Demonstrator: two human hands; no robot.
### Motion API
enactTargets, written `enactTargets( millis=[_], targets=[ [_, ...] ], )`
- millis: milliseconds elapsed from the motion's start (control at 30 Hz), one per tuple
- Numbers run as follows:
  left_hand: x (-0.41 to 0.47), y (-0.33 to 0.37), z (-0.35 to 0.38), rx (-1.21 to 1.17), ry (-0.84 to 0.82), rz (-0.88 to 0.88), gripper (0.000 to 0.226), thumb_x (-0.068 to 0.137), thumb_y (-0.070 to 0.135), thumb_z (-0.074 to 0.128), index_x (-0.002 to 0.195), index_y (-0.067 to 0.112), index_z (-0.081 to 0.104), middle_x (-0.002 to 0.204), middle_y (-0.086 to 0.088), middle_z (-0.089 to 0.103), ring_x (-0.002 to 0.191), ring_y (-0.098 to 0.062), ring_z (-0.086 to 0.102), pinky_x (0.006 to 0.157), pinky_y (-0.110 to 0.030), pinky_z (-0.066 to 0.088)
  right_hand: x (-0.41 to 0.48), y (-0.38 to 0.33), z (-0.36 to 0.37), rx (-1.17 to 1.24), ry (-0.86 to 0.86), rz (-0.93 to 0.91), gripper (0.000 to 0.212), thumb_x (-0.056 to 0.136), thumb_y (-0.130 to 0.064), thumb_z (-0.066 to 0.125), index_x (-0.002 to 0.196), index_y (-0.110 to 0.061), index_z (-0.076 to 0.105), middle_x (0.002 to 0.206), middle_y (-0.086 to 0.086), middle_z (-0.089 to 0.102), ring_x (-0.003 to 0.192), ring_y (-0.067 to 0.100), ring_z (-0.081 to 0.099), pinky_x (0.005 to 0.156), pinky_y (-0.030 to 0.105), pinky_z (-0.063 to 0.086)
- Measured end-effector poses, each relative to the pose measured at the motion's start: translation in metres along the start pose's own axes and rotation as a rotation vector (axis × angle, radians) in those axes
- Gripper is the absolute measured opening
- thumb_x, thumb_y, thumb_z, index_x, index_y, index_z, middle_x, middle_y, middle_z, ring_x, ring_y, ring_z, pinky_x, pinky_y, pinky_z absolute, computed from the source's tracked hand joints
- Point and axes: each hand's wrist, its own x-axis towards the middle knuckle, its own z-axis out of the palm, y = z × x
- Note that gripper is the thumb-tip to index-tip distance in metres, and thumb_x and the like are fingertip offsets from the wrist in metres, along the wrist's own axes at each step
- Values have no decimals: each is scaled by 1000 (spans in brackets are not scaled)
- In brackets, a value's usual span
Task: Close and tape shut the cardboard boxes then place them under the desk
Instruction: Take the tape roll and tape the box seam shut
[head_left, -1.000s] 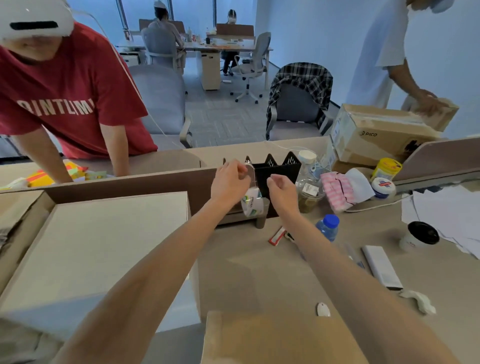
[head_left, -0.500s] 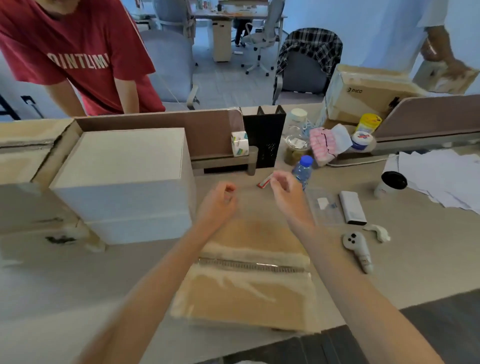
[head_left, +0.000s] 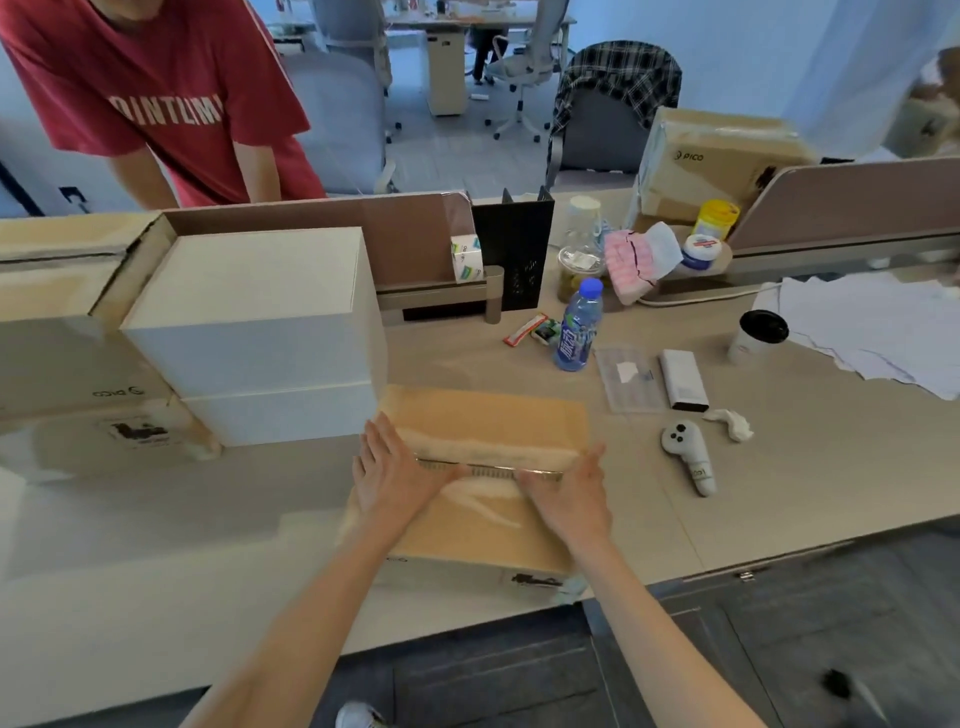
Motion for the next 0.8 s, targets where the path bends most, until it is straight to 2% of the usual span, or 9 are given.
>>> enactTargets(
  millis=[200,267,367,433,500,567,667,733,800],
  targets=[
    [24,-6,-10,-23,-80,0,141,58,81,65,151,12,-16,160,-17,6,141,-37,27,109,-47,29,9,-8,4,-123,77,122,126,72,-83,52,154,-2,0,144,16,45,125,36,52,94,45,47],
    [30,-15,-13,-62,-99,15,137,61,78,66,151,13,-14,158,-14,16,138,-35,34,105,-47,35,12,-8,8,-110,125,158,112,74,-83,50,147,-4,21,136,13,54,119,35,57,89,43,49],
    [37,-30,-13,-103,-111,27,124,69,76,61,153,17,-9,155,-11,29,130,-37,45,98,-48,42,16,-4,8,-39,142,174,77,80,-76,52,120,-11,44,113,5,61,110,33,61,78,38,47],
    [39,-37,-13,-150,-113,20,118,73,74,60,153,19,-7,153,-12,35,128,-38,47,98,-48,43,20,0,6,49,111,179,70,79,-76,53,111,-14,53,104,0,62,106,30,62,82,37,49],
    [38,-40,-11,-210,-123,1,117,75,71,61,153,17,-7,151,-14,37,130,-39,45,99,-49,41,23,4,4,167,82,166,59,78,-73,58,106,-22,64,105,-1,67,101,24,63,88,39,51],
    [37,-41,-11,-280,-125,-15,120,74,70,63,152,15,-11,153,-13,33,134,-39,40,103,-49,37,23,5,1,267,48,163,43,81,-63,65,104,-27,66,104,-2,67,96,19,59,86,34,48],
    [36,-41,-12,-365,-126,-72,128,69,70,68,152,10,-9,155,-12,30,138,-36,35,107,-48,34,25,9,-2,337,1,139,38,84,-54,67,109,-25,64,101,-5,62,94,18,56,82,31,43],
    [39,-43,-13,-414,-162,-147,130,61,74,71,151,7,6,150,-13,39,135,-35,39,107,-48,38,26,9,-4,372,-34,116,35,85,-52,68,109,-26,62,101,-6,62,94,17,56,82,31,43],
    [40,-46,-15,-429,-232,-213,124,48,86,68,140,10,37,135,-8,55,124,-32,52,101,-46,45,27,11,-6,395,-55,102,35,86,-50,68,110,-27,62,102,-6,63,95,17,57,84,32,44]
  ],
)
